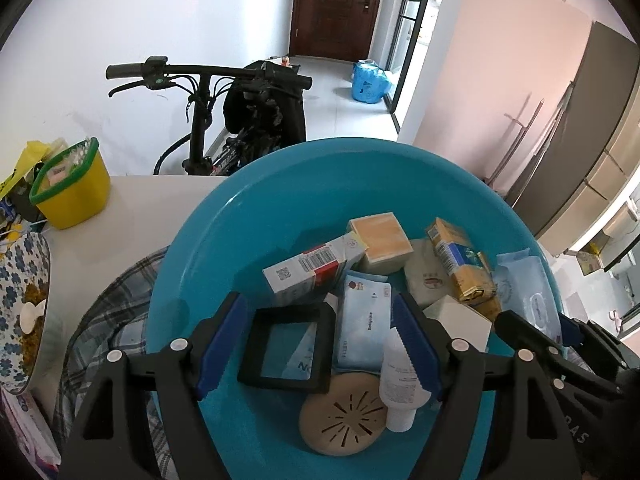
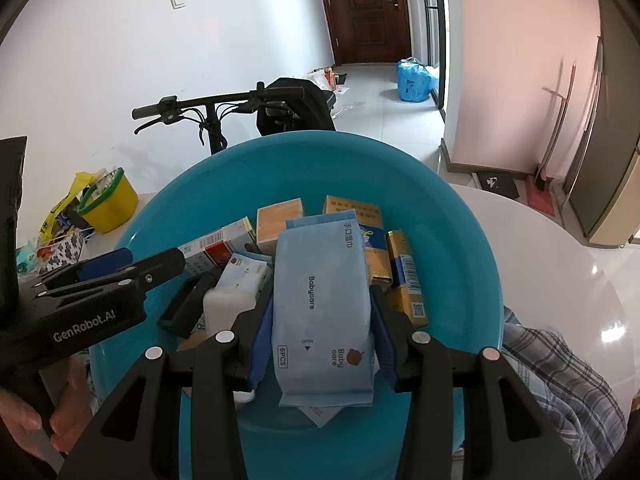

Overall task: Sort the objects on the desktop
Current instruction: 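Open left tool to drop the bottle while right tool releases wipes into basin, then raise both open tools up away from the teal basin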

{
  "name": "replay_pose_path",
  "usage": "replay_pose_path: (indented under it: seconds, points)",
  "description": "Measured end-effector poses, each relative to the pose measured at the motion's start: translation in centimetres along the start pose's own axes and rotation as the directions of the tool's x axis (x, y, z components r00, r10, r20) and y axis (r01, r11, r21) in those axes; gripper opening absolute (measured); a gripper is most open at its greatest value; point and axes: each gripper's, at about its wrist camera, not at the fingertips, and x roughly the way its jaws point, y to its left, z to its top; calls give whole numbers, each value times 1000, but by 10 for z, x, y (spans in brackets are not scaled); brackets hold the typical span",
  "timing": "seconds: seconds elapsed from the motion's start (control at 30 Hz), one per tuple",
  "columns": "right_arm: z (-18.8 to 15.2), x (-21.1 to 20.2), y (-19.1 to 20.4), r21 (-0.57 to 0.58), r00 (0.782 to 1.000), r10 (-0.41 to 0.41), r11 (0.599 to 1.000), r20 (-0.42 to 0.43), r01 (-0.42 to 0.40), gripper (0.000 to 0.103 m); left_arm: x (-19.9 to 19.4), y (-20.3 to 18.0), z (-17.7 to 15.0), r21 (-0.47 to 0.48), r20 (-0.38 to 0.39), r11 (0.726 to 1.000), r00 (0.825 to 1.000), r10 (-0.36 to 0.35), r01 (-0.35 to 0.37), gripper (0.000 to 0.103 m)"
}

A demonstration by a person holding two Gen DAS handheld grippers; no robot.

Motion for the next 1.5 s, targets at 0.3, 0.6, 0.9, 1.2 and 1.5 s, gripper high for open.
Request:
replay_pose_path:
  seconds: [0.3, 0.6, 0.9, 1.2, 1.5]
  points:
    - [-1, 0, -4, 8, 1000, -4, 1000, -6, 4, 48, -8, 2, 1, 6, 34, 1000, 999, 18, -19, 78]
    - [4, -16, -2, 2, 998, -34, 999, 61, 34, 57, -44, 4, 3, -16, 150, 995, 984, 96, -94, 78]
    - [10, -69, 2, -11, 974, -71, 997, 213, 75, 57, -121, -2, -9, -13, 371, 995, 923, 98, -100, 90]
    - [5, -140, 5, 1, 912, -55, 998, 406, 60, 76, -194, -3, -29, -14, 541, 999, 840, 42, -41, 91]
    - [-9, -208, 6, 29, 814, -85, 996, 575, 83, 101, -254, -19, -59, 33, 688, 996, 724, 34, -77, 103]
